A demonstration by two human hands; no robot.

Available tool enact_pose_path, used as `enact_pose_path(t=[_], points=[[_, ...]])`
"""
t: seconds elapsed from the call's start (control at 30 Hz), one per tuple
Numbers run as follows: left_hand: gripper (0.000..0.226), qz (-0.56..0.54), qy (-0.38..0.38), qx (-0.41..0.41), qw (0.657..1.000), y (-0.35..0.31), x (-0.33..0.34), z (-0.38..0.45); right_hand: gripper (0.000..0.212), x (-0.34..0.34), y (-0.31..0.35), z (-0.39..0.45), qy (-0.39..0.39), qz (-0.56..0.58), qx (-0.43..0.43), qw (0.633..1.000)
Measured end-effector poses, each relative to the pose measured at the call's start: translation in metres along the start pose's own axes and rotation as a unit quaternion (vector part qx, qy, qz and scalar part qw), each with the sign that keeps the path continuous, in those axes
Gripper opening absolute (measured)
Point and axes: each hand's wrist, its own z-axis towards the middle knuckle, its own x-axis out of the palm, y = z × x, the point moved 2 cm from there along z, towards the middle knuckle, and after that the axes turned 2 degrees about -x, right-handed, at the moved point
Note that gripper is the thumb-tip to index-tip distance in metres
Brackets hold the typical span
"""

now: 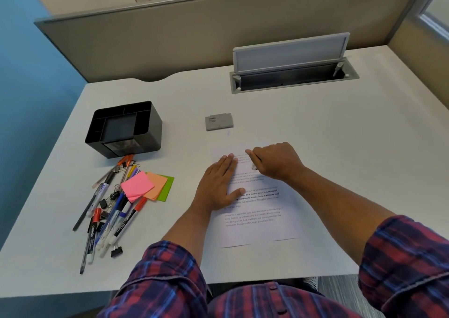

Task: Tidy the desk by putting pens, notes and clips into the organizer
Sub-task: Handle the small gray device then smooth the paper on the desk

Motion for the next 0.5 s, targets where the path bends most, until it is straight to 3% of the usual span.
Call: enact_pose_path(t=[0.5], points=[[0.091, 0.030, 0.011, -0.010, 0.999, 0.002, 0.002, 0.004, 0.050, -0.008, 0.052, -0.080, 0.007, 0.033, -0.024, 0.999]])
